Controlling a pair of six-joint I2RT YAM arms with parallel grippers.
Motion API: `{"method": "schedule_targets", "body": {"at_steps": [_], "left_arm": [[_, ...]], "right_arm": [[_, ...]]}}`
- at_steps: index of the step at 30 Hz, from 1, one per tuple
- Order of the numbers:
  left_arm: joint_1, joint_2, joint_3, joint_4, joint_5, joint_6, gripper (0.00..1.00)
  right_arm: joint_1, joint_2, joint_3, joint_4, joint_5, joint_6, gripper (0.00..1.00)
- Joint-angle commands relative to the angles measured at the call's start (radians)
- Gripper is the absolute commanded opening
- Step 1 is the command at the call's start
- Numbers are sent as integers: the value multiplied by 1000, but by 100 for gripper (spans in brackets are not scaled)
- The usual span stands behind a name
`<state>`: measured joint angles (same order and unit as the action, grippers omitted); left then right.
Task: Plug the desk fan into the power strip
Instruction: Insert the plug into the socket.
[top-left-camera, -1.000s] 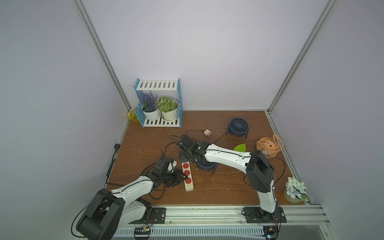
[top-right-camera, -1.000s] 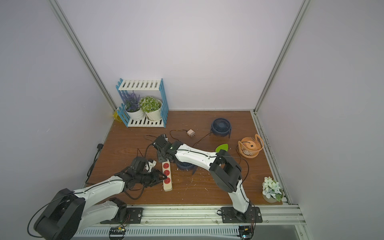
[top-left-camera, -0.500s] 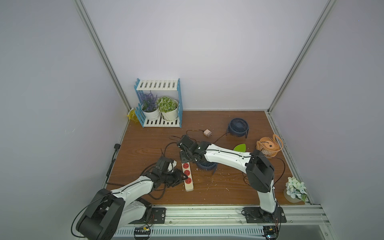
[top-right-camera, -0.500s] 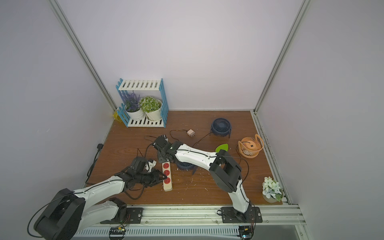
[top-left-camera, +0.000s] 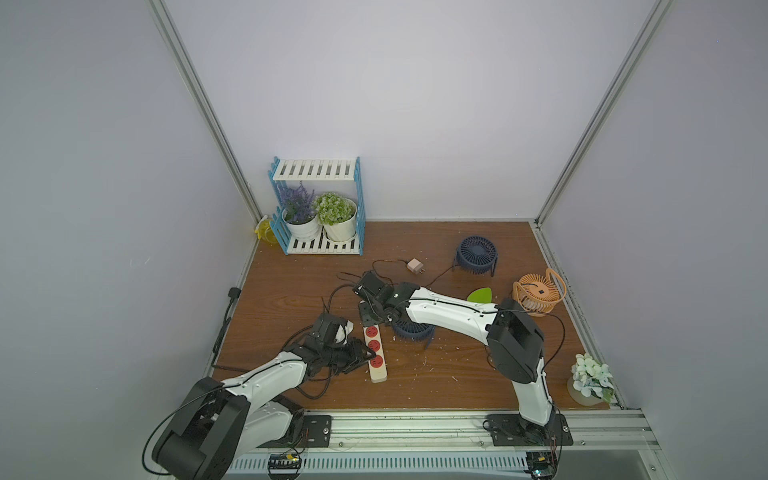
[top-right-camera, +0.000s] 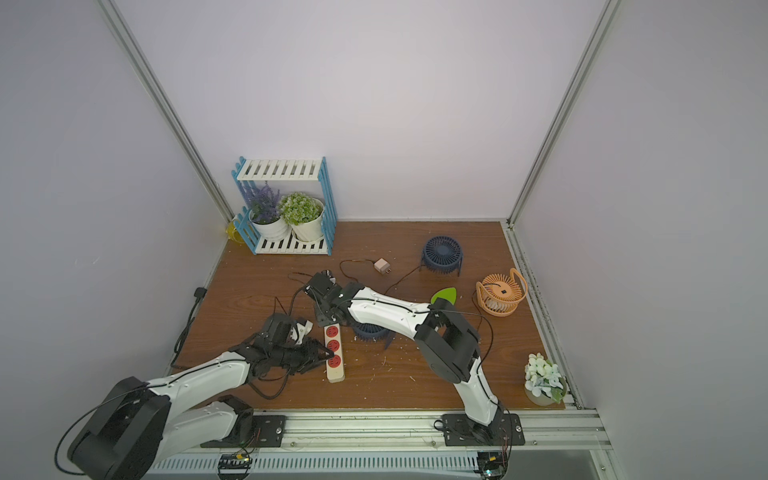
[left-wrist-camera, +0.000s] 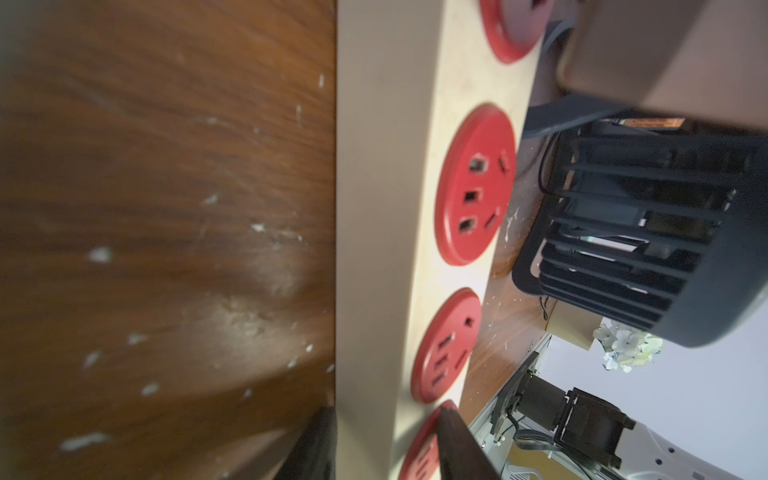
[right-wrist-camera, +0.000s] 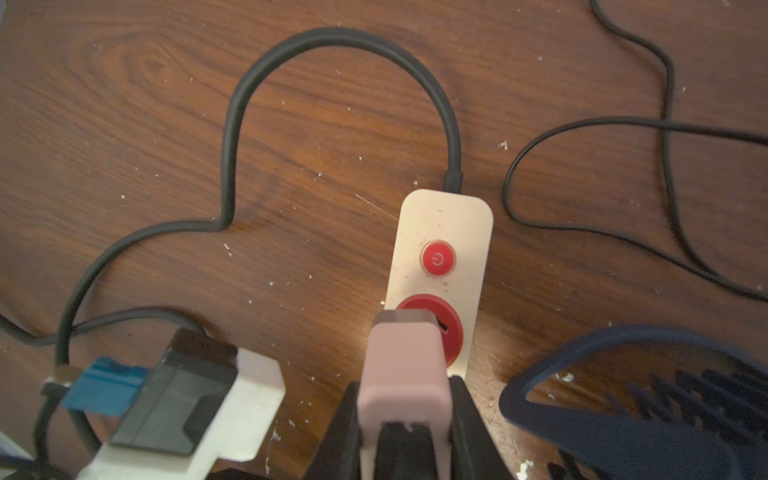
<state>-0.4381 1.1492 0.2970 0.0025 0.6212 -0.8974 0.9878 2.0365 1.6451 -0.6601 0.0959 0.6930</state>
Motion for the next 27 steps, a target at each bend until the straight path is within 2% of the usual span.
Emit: {"method": "schedule_targets", "body": {"at_steps": [1,12,17,27], "left_arm": [[10,-2,-23,-7,-4,19,42],[10,-4,-47,49,12,11,42],[10,1,-53,48,0,3,41],[10,15,-55,35,-44,-18,41]], "right_arm": [[0,57,45,-67,-4,-30,0],[-1,217,206,-226,38,-116,0],[-5,255,208,-217,28,-110,0],[12,263,100,-173,35,-77,0]]}}
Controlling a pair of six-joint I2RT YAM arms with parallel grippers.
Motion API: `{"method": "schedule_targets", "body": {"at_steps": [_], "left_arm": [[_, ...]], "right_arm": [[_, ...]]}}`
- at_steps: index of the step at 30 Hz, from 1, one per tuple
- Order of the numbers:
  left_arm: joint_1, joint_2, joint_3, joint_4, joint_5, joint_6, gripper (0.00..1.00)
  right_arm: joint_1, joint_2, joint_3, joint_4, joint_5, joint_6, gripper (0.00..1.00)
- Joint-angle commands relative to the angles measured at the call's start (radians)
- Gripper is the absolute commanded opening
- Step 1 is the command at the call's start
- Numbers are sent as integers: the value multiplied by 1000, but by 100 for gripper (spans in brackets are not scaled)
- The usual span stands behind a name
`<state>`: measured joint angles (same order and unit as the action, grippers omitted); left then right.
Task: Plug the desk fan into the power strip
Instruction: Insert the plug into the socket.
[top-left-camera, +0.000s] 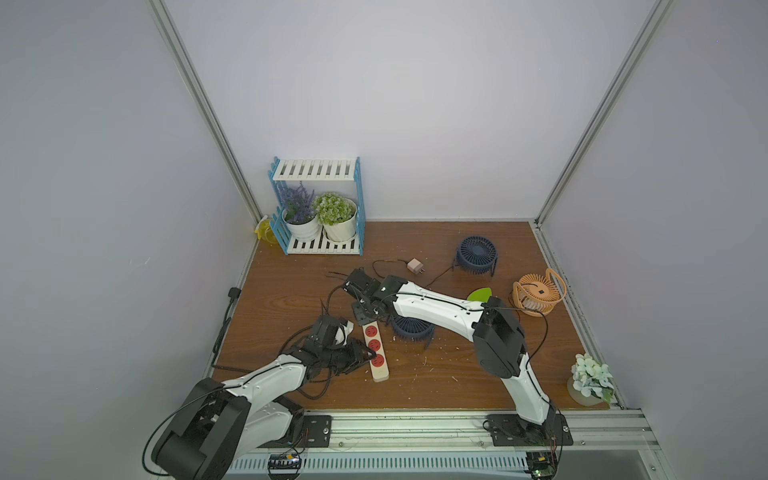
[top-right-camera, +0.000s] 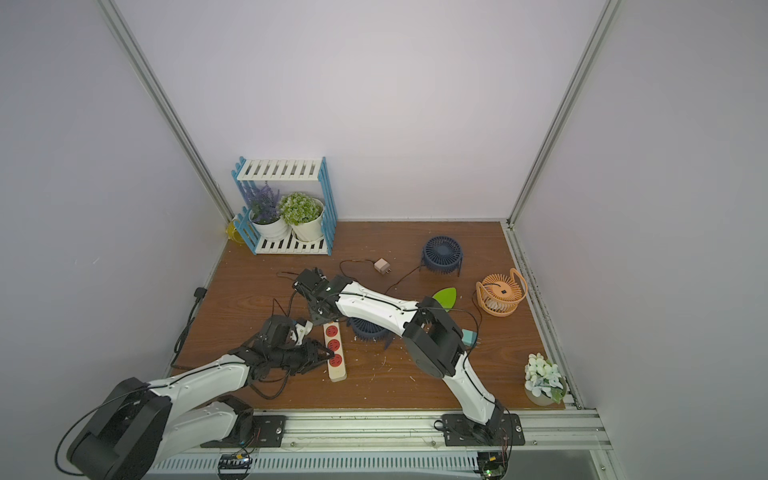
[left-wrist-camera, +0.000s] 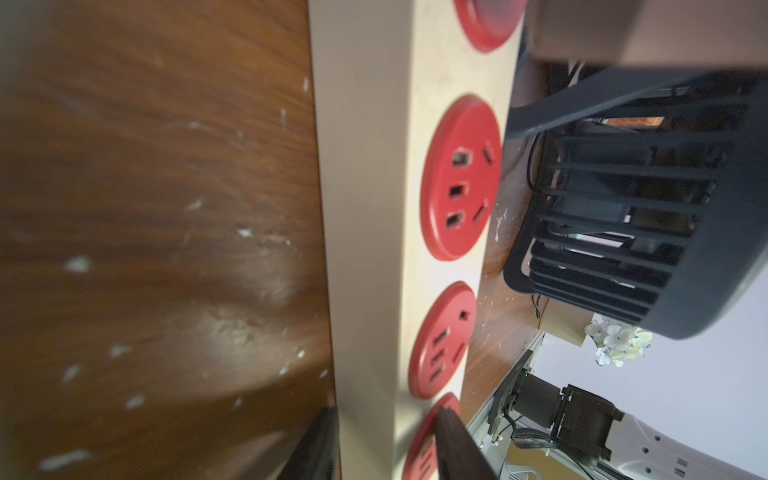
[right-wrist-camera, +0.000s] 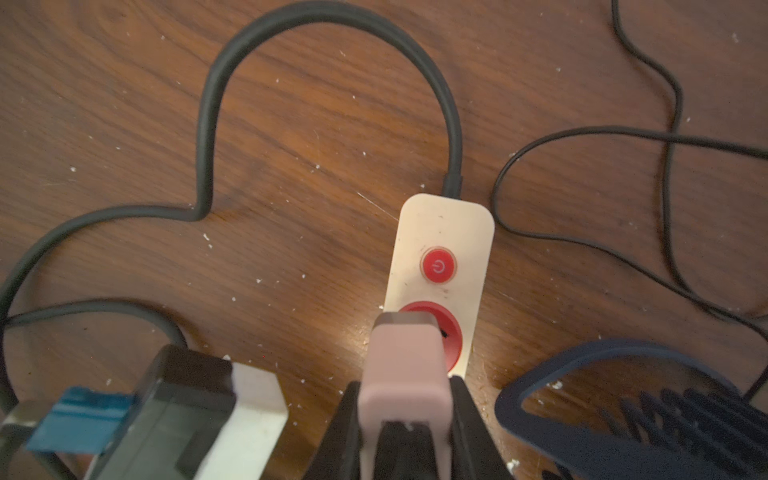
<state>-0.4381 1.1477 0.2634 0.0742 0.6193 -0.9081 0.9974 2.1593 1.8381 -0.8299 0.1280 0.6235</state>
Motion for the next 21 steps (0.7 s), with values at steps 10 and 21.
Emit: {"method": "schedule_targets", "body": {"at_steps": [10,21], "left_arm": [[10,23,-23,-33,-46,-13,41],[10,1,-23,-43,-47,-20,41]], "right_arm": [[29,147,-122,33,21,84,0],[25,158,-162,84,10,203,0]]}}
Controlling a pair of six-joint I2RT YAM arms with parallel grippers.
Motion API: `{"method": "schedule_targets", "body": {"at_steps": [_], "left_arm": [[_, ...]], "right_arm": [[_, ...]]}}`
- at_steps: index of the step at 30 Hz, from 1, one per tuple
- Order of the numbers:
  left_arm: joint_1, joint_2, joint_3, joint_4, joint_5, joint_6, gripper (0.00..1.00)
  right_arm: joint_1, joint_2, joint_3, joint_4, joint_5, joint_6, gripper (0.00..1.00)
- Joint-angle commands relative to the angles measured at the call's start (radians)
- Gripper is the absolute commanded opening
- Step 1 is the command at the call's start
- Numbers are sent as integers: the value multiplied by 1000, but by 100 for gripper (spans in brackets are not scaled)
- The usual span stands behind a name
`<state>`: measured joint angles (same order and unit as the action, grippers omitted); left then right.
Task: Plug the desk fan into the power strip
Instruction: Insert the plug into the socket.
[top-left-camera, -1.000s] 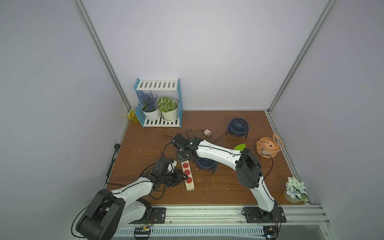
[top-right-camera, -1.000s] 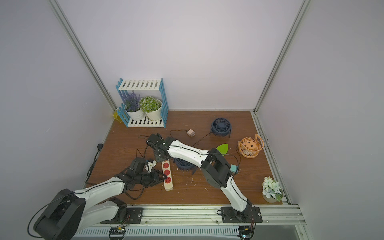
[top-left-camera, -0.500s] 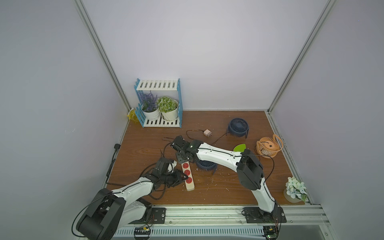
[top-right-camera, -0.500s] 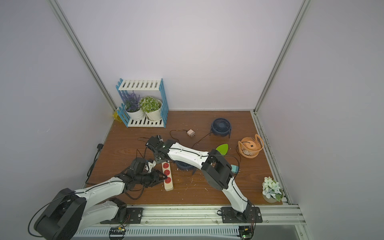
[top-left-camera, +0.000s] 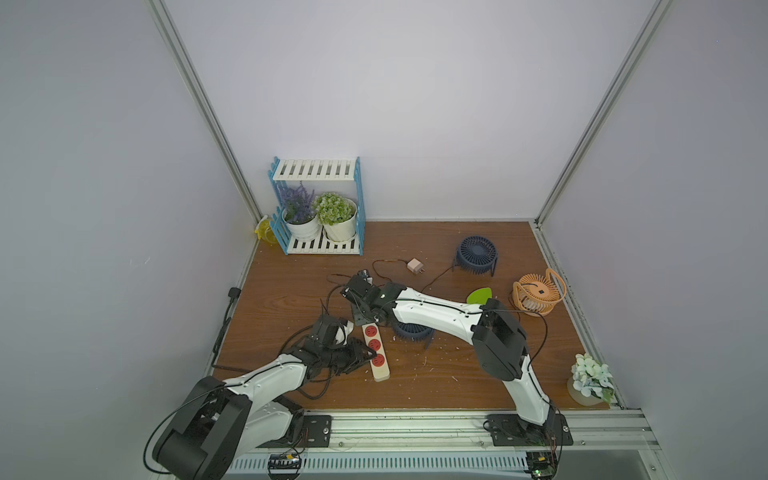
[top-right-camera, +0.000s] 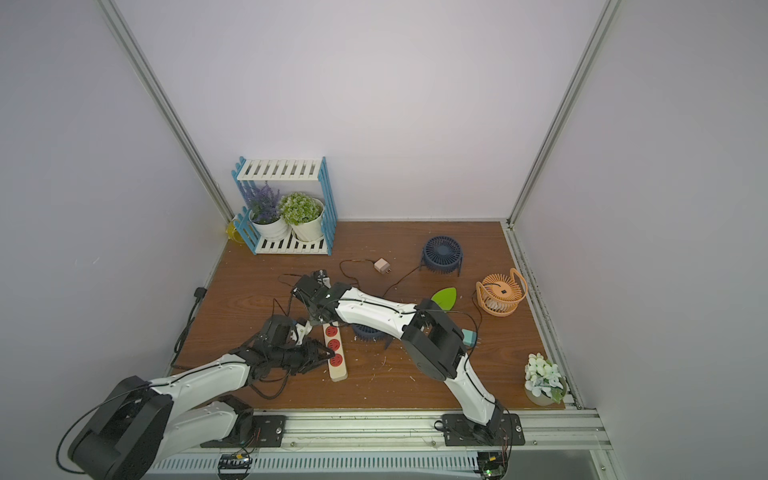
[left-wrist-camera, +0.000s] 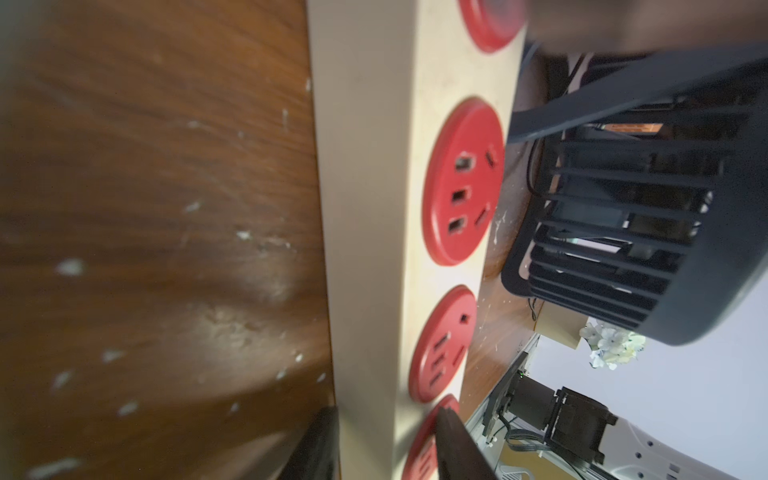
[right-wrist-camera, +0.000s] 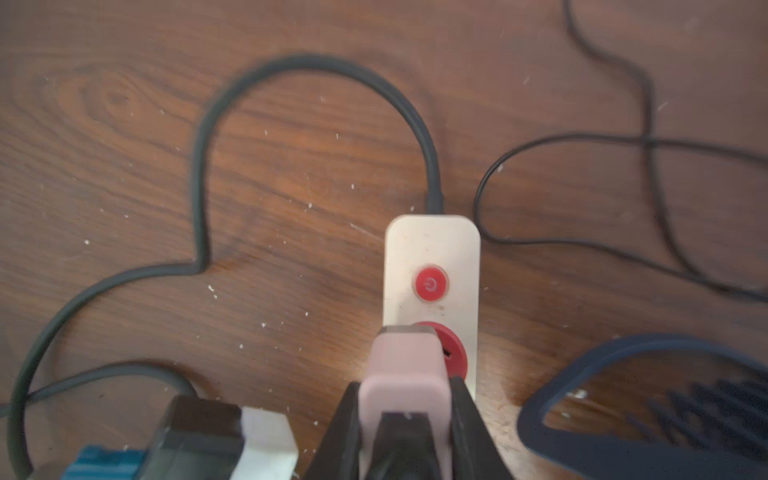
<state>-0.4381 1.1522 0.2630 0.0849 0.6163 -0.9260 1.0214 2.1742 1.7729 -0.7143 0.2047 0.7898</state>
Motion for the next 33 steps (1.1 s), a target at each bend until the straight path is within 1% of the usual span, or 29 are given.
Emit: {"method": "schedule_targets", "body": {"at_steps": [1,4,7,12,16,21,24,26,30,33], "left_arm": [[10,-10,-22,-60,-47,-2,41],[10,-26,-23,-74,-54,-2,41],[10,-30,-23,-77,-58,0,41],[10,-18,-27,-61,-59,-2,40],[10,-14,-25,-56,-64,-4,40],[10,-10,-28,-53,-67,-4,40],[10,-9,-28,-53,-69,-5,40],[10,-15,-27,-55,-70,-8,40],[10,-45,-30,-71,-82,-13,40],[10,-58,-28,-87,-87,-8,41]], "right_arm": [[2,135,-116,-32,-57,42,0],[9,97,-177,-30,-41,52,0],[6,73,-234,14,-53,55,0],[2,179,-126,-65,-26,-23,0],[4,218,-141,-94,-24,-67,0],[14,197,-242,-66,-32,-62,0],[16,258,-175,-121,-33,-80,0],[17,275,-172,-114,-55,-82,0],[16,213,-210,-87,-25,-80,0],[14,158,-195,-68,-59,-77,0]]}}
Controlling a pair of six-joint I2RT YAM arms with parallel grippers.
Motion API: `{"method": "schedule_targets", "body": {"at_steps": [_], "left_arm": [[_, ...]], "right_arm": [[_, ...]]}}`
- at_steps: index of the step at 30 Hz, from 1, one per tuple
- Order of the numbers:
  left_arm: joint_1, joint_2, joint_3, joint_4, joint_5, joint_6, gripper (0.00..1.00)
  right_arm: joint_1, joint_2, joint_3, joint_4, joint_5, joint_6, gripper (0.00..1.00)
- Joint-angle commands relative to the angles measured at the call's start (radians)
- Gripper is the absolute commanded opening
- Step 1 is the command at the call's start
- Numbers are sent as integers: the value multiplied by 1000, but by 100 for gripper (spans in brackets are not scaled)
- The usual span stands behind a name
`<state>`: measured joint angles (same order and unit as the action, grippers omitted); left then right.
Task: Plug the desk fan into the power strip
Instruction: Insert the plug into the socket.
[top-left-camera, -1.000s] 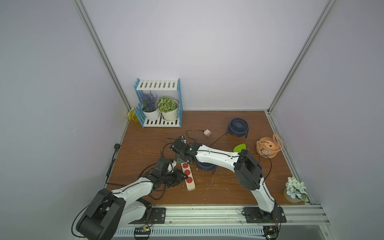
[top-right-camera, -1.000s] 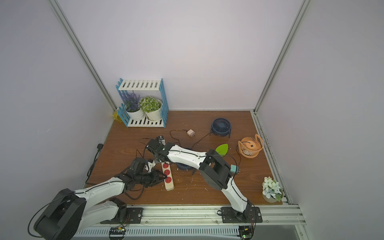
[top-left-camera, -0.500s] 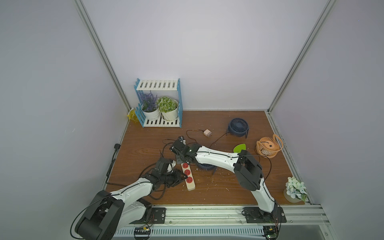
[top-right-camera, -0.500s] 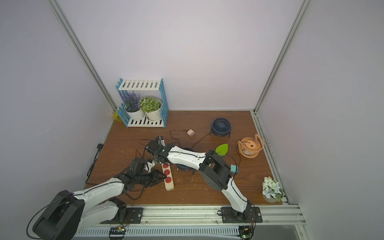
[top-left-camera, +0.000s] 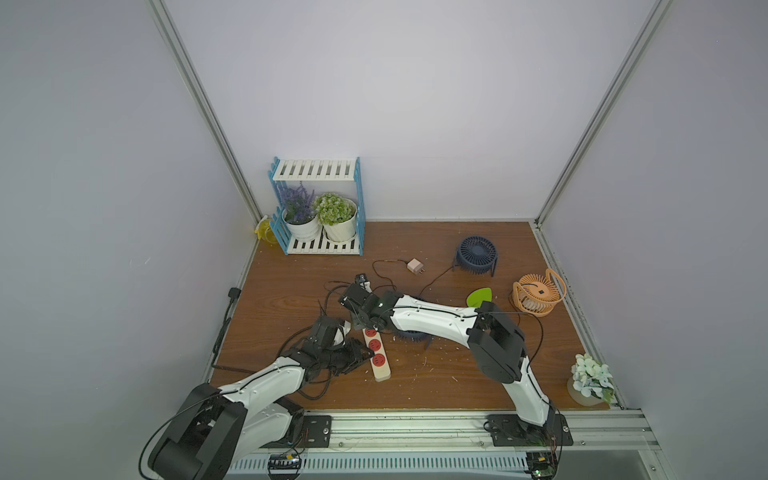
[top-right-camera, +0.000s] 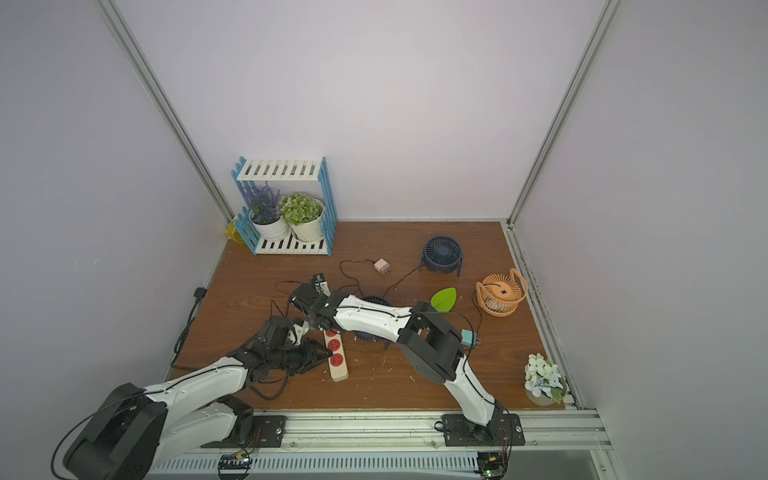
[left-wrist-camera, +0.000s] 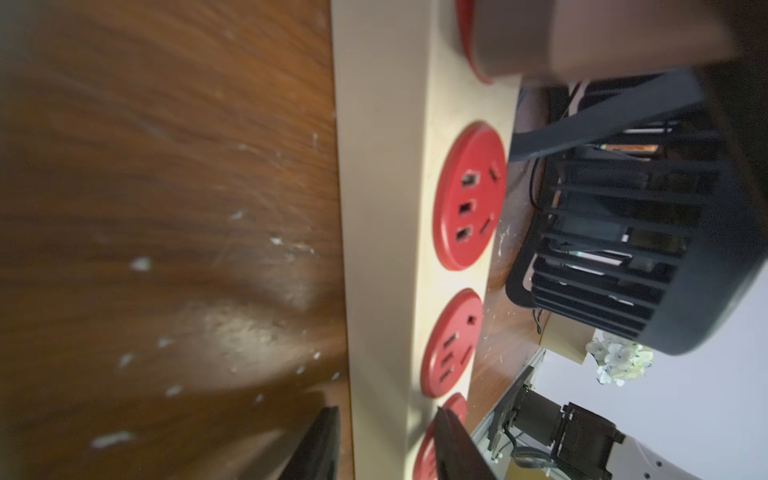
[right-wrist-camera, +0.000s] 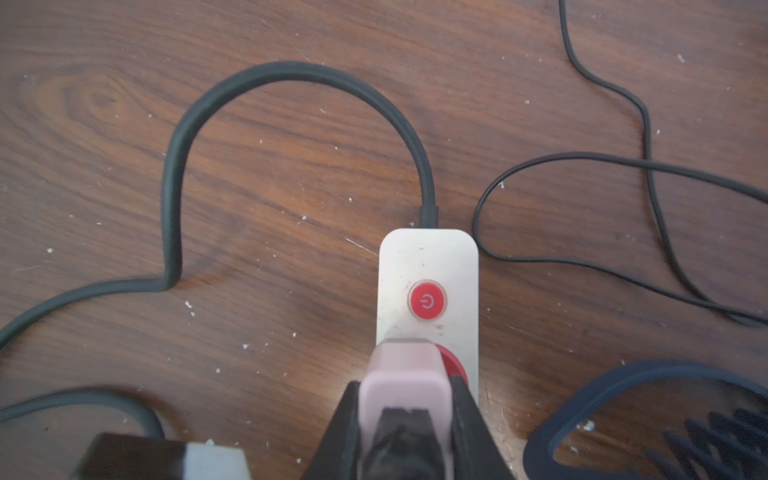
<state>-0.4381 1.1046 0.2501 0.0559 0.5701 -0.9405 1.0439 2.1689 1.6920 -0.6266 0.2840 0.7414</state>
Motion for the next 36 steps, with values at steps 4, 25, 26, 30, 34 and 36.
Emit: {"method": "schedule_targets", "body": {"at_steps": [4,25,26,30,34,36], "left_arm": [[10,-19,2,-86,-48,16,47],[10,-323,315,-603,-313,325,81],[10,-329,340,-614,-320,338,83],[10,-346,397,-616,-338,381,85],[10,-348,422,-582,-353,382,86],[10,-347,421,-557,-357,366,86]], "right_arm": [[-9,84,-36,-134,-194,-38,18],[-8,-635,-336,160,-195,-175,87],[-9,-700,-387,210,-146,-198,90],[-91,-835,-483,256,-71,-315,98],[-287,-802,-466,211,-207,-434,96],[-354,-745,-427,178,-216,-528,94]]}}
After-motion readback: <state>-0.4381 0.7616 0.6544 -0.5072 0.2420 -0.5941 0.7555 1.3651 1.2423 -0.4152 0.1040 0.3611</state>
